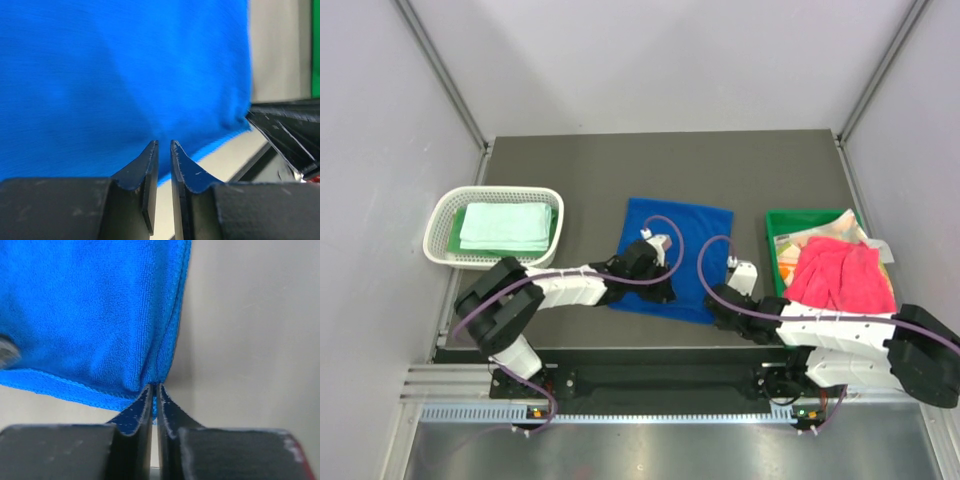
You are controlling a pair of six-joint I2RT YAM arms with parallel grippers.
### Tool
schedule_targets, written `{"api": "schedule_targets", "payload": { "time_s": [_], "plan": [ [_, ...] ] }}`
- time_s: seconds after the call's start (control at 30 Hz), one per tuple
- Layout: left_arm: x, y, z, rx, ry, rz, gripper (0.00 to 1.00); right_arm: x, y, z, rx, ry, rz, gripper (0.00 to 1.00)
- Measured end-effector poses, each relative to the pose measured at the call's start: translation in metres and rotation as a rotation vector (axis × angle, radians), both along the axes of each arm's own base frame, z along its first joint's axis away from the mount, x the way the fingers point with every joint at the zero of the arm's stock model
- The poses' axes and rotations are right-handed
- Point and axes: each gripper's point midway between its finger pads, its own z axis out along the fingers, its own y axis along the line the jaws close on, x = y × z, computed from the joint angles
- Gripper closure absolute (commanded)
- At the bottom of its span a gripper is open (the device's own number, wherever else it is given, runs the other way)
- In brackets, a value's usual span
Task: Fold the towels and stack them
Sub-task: Fold the towel
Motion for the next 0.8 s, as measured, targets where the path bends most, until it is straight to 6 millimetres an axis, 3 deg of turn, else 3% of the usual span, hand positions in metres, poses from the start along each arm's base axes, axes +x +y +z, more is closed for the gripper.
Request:
{"api": "schedule_targets", "payload": {
  "time_s": [0.23, 0.4, 0.57, 0.67, 0.8],
  "plan": [
    [-0.034, -0.030, -0.002, -0.026, 0.006, -0.115, 0.92, -0.006, -0.010, 0.007, 0.040, -0.013, -0.019, 1.00],
    [-0.045, -0.017, -0.018, 0.005, 0.040, -0.110, 0.96, -0.009, -0.014, 0.016, 0.071, -0.026, -0.026, 1.00],
    [-0.047, -0.013, -0.018, 0.008, 0.042, -0.101, 1.00, -0.013, -0.017, 0.012, 0.064, -0.008, -0.020, 1.00],
    [-0.049, -0.010, -0.018, 0.009, 0.051, -0.092, 1.00, -0.019, -0.021, 0.007, 0.068, 0.010, -0.018, 0.82],
    [-0.057, -0.004, -0.017, 0.024, 0.063, -0.090, 1.00, -0.022, -0.025, 0.011, 0.072, 0.010, -0.015, 0.70]
  ]
}}
